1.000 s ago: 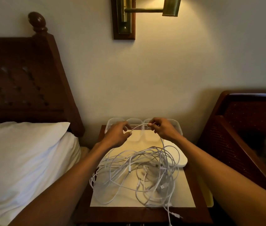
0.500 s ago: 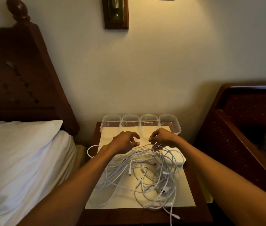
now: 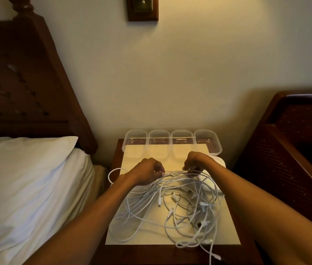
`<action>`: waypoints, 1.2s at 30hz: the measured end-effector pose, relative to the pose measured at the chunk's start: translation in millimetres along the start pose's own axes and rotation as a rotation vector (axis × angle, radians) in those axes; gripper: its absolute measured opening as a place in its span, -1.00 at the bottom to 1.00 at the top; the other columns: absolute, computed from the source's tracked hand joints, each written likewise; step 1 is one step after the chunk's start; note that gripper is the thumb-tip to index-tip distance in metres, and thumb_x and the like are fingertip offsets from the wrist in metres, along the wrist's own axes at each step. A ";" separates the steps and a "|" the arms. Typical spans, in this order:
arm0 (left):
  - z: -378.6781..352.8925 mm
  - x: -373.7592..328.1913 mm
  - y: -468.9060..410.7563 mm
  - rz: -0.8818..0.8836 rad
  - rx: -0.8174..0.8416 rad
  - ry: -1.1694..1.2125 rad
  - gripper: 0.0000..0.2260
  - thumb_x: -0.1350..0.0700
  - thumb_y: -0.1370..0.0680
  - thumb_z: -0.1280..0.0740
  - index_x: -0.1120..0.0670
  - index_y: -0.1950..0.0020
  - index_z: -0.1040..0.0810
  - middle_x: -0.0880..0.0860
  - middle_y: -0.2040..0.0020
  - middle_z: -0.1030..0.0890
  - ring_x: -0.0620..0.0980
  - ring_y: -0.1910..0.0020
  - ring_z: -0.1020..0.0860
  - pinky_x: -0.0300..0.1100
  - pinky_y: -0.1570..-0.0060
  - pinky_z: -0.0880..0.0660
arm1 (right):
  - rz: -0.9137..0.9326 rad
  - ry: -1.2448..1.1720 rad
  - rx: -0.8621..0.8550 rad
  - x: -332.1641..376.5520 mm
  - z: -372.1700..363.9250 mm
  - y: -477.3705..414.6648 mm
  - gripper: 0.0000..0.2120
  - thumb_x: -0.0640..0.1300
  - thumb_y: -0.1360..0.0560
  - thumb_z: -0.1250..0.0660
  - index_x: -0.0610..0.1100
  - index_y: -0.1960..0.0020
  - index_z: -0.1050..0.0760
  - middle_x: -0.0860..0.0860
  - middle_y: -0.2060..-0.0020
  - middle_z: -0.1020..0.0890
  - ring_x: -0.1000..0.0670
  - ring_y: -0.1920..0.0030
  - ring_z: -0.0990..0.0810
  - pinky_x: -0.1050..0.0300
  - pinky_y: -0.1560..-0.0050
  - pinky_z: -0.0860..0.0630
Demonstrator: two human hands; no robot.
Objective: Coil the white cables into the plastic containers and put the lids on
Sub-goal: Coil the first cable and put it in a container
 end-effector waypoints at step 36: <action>292.9 -190.4 75.5 -0.148 -0.952 0.323 -0.82 0.12 -0.62 -0.34 0.20 0.01 -0.67 0.14 0.21 -0.68 0.10 0.18 -0.69 0.04 0.05 -0.65 | 0.854 -0.644 -0.543 85.9 165.8 263.7 -0.55 0.15 -0.63 -0.10 -0.21 -0.20 -0.48 -0.11 0.05 -0.59 0.04 0.23 -0.54 0.20 0.24 -0.47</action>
Point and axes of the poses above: each hand's wrist, its own y-axis away from the middle knuckle, its own z-axis out of the back of the hand, x = y × z, the point moved 4 cm from there along -y, towards the middle knuckle
